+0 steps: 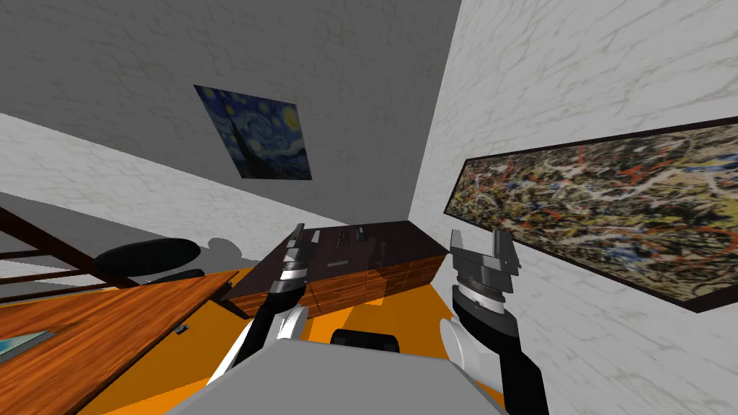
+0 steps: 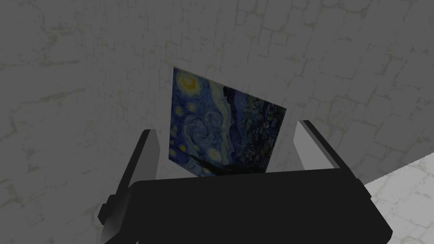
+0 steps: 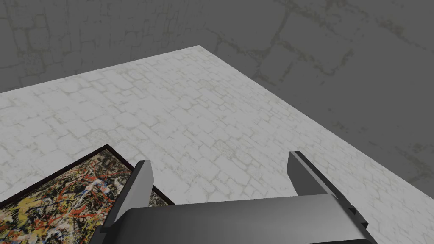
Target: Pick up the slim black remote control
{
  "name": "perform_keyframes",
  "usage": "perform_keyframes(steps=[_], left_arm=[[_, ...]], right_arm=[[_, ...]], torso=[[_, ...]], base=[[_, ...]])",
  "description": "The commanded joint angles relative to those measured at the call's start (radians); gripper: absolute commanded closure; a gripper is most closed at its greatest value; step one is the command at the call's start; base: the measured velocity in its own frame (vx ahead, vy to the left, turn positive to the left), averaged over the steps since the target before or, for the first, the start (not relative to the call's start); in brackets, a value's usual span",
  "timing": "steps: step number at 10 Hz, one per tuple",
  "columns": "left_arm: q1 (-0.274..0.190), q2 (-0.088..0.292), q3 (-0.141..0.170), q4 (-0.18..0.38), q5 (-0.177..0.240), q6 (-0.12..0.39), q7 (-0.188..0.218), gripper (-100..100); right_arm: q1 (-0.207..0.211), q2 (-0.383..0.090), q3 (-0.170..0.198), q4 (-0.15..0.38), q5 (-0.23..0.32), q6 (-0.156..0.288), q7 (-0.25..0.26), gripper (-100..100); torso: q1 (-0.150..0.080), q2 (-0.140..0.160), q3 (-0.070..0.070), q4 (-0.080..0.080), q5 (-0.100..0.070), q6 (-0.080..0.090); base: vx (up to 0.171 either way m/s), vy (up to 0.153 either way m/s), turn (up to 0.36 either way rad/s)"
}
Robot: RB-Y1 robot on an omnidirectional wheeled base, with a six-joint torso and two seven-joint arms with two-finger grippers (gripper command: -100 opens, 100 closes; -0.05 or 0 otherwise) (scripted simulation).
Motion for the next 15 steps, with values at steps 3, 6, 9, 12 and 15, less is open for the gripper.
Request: perform_keyframes(steps=[3, 6, 9, 12, 15], left_arm=[[-0.029, 0.098, 0.019, 0.043, 0.007, 0.028, -0.003, -100], [-0.078, 0.165, 0.050, 0.115, 0.018, 0.079, -0.007, -100], [-0.146, 0.201, 0.091, 0.208, 0.032, 0.150, -0.010, -100], [-0.200, 0.213, 0.124, 0.288, 0.043, 0.211, -0.012, -100], [-0.229, 0.216, 0.141, 0.337, 0.049, 0.247, -0.012, -100]], right_arm=[[0.000, 0.000, 0.000, 0.000, 0.000, 0.000, 0.000, 0], [0.000, 0.000, 0.000, 0.000, 0.000, 0.000, 0.000, 0], [0.000, 0.000, 0.000, 0.000, 0.000, 0.000, 0.000, 0], [0.000, 0.000, 0.000, 0.000, 0.000, 0.000, 0.000, 0], [0.000, 0.000, 0.000, 0.000, 0.000, 0.000, 0.000, 0]], torso=[[0.002, 0.001, 0.001, 0.000, 0.000, 0.000], [0.005, 0.003, 0.002, 0.001, 0.001, 0.000], [0.006, 0.003, 0.002, 0.001, 0.001, 0.000], [0.004, 0.002, 0.001, 0.000, 0.001, 0.000], [0.005, 0.001, 0.001, 0.000, 0.001, -0.001]], base=[[-0.020, 0.028, -0.090], [-0.047, 0.060, -0.164], [-0.054, 0.076, -0.211], [-0.043, 0.051, -0.167], [-0.033, 0.055, -0.098]])
